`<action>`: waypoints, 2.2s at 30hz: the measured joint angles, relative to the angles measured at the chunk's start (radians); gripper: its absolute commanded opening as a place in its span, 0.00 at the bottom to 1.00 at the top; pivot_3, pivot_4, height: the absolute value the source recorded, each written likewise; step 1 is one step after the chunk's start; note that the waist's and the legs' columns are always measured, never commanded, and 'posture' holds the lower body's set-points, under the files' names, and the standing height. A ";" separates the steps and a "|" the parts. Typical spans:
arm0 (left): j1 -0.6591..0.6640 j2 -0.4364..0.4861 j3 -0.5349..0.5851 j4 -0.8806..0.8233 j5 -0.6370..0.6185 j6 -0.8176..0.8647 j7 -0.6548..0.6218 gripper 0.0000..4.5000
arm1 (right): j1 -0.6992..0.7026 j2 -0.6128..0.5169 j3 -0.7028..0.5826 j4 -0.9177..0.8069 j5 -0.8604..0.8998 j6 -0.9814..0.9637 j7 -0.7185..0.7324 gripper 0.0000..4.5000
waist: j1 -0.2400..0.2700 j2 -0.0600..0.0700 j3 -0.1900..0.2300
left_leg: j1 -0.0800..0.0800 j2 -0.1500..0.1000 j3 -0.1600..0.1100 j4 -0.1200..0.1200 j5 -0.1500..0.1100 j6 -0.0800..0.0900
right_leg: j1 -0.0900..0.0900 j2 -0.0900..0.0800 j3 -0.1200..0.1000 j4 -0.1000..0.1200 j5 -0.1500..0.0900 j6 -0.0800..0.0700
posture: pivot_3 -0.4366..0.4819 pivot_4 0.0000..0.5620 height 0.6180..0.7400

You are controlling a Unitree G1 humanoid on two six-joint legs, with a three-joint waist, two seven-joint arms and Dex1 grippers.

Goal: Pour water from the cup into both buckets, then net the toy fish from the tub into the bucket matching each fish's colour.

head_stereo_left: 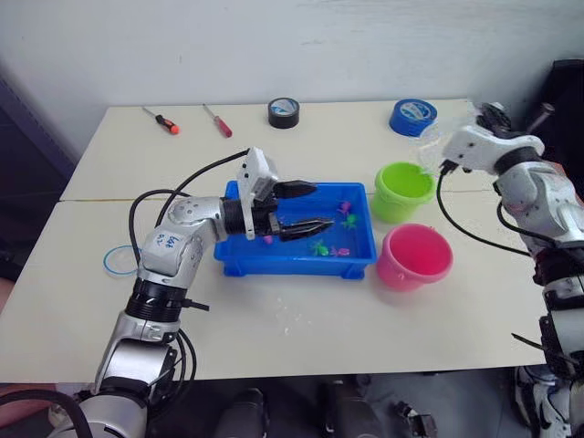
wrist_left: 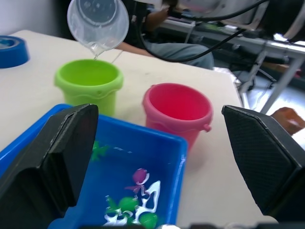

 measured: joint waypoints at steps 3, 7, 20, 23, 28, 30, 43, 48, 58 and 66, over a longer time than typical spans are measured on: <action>0.000 0.004 0.000 -0.012 -0.029 0.011 -0.047 1.00 | 0.070 0.000 -0.085 -0.033 0.106 0.041 0.054 0.01 | -0.001 0.000 0.000 | 0.000 0.000 0.000 0.000 0.000 0.001 | 0.000 0.000 0.000 0.000 0.000 0.001 | 0.48 0.27 0.97; 0.002 0.019 -0.003 -0.048 -0.083 0.043 -0.125 1.00 | 0.213 0.018 -0.273 -0.162 0.302 0.170 0.142 0.01 | -0.002 0.000 0.000 | 0.000 0.001 -0.001 0.001 -0.001 0.001 | 0.001 0.000 0.000 0.000 0.000 0.001 | 0.48 0.27 0.97; 0.043 0.088 -0.077 -0.163 -0.175 0.098 -0.344 1.00 | 0.902 0.422 -1.035 -1.122 1.010 0.933 0.216 0.01 | 0.001 0.003 -0.002 | 0.003 0.000 -0.003 0.001 -0.004 0.007 | 0.004 0.000 0.001 0.000 0.001 0.002 | 0.48 0.27 0.97; 0.041 0.087 -0.077 -0.164 -0.181 0.114 -0.345 1.00 | 0.979 0.505 -1.071 -1.158 1.064 0.992 0.186 0.01 | -0.002 0.004 -0.003 | 0.004 0.001 -0.002 0.001 -0.003 0.006 | 0.004 0.001 0.001 0.000 0.001 0.002 | 0.48 0.27 0.97; 0.031 0.075 -0.076 -0.164 -0.192 0.120 -0.342 1.00 | 1.030 0.538 -1.075 -1.153 1.084 0.997 0.170 0.01 | -0.002 0.004 -0.003 | 0.004 0.000 -0.001 0.001 -0.003 0.007 | 0.004 0.001 0.002 0.000 0.001 0.002 | 0.48 0.27 0.97; 0.029 0.074 -0.076 -0.164 -0.192 0.120 -0.340 1.00 | 1.028 0.545 -1.070 -1.143 1.094 0.983 0.170 0.01 | -0.002 0.004 -0.003 | 0.004 0.000 -0.002 0.001 -0.003 0.007 | 0.004 0.001 0.002 0.000 0.001 0.002 | 0.48 0.27 0.97; -0.004 0.059 -0.070 -0.158 -0.205 0.175 -0.301 1.00 | 1.097 0.538 -1.046 -1.081 1.104 0.965 0.162 0.99 | 0.000 0.004 -0.003 | 0.004 0.000 -0.002 0.001 -0.003 0.007 | 0.004 0.001 0.002 0.000 0.001 0.002 | 0.48 0.27 0.97; -0.016 0.060 -0.069 -0.139 -0.205 0.173 -0.310 1.00 | 1.233 0.514 -1.086 -1.313 1.139 1.055 0.152 0.99 | 0.000 0.005 -0.003 | 0.004 0.000 -0.002 0.001 -0.003 0.007 | 0.004 0.000 0.002 -0.001 0.001 0.002 | 0.48 0.27 0.97; 0.038 0.060 -0.045 -0.118 -0.187 0.116 -0.261 1.00 | 1.090 0.074 -1.217 -1.522 1.596 1.218 0.408 0.99 | -0.014 0.006 -0.003 | 0.007 0.001 0.000 0.000 -0.004 0.008 | 0.007 0.002 0.003 -0.001 0.001 0.002 | 0.48 0.27 0.97; 0.364 0.277 0.220 -0.225 -0.184 0.176 -0.092 1.00 | 0.722 -0.045 -0.704 -1.415 1.682 1.168 0.683 0.99 | -0.009 0.000 -0.002 | 0.003 0.003 -0.004 0.001 -0.004 0.007 | 0.005 0.000 -0.001 -0.004 0.001 0.001 | 0.48 0.27 0.97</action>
